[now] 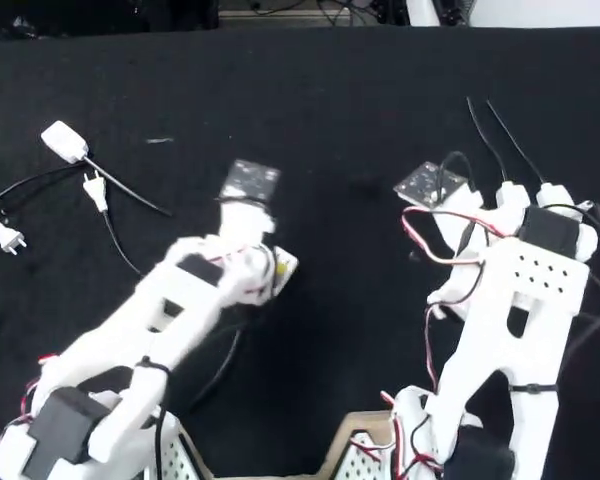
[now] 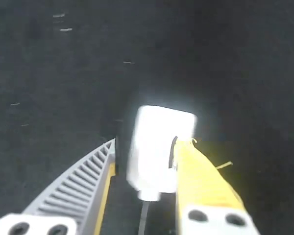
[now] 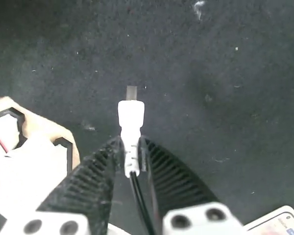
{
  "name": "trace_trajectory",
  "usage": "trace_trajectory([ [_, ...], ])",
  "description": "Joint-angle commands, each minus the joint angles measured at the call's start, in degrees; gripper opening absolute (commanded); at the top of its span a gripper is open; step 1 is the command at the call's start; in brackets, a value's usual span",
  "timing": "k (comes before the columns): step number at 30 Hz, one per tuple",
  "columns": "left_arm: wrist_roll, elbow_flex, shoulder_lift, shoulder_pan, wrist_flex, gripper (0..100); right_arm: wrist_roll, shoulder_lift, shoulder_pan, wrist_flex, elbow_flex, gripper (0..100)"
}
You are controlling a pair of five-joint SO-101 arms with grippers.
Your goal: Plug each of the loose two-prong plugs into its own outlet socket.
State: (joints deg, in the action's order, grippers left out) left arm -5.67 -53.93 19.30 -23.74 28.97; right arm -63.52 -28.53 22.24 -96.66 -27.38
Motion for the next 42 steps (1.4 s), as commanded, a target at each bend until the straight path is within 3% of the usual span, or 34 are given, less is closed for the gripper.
trace_trajectory([
  [1, 0.09, 2.51, -0.53, -6.81, -0.62, 20, -0.79, -1.8, 1.49, 1.67, -0.57, 1.1],
  [7, 3.69, 3.74, 0.7, -5.41, 0.26, 20, -0.88, -1.8, 1.58, 1.67, -0.92, 1.1],
  [14, 4.13, 8.48, 5.89, -2.95, 9.67, 20, -0.88, -1.8, 1.49, 1.93, -0.84, 1.1],
  [17, 3.87, 8.22, 7.38, -0.57, 8.79, 20, -0.88, -1.8, 1.49, 1.93, -0.84, 1.1],
  [23, 3.6, 3.82, 1.67, 3.82, -1.85, 20, -0.88, -1.8, 1.49, 1.76, -0.84, 1.1],
  [29, 3.52, 4.18, -4.92, 3.74, -6.68, 19, -0.88, -1.8, 1.49, 1.67, -0.84, 1.1],
  [35, 3.96, 4.0, -8.0, -1.1, -6.42, 19, -0.79, -1.8, 1.14, 1.58, -0.92, 1.1],
  [42, 3.96, 4.18, -7.47, -3.3, -2.29, 19, 2.11, -1.8, -4.4, 1.76, -2.59, 1.1],
])
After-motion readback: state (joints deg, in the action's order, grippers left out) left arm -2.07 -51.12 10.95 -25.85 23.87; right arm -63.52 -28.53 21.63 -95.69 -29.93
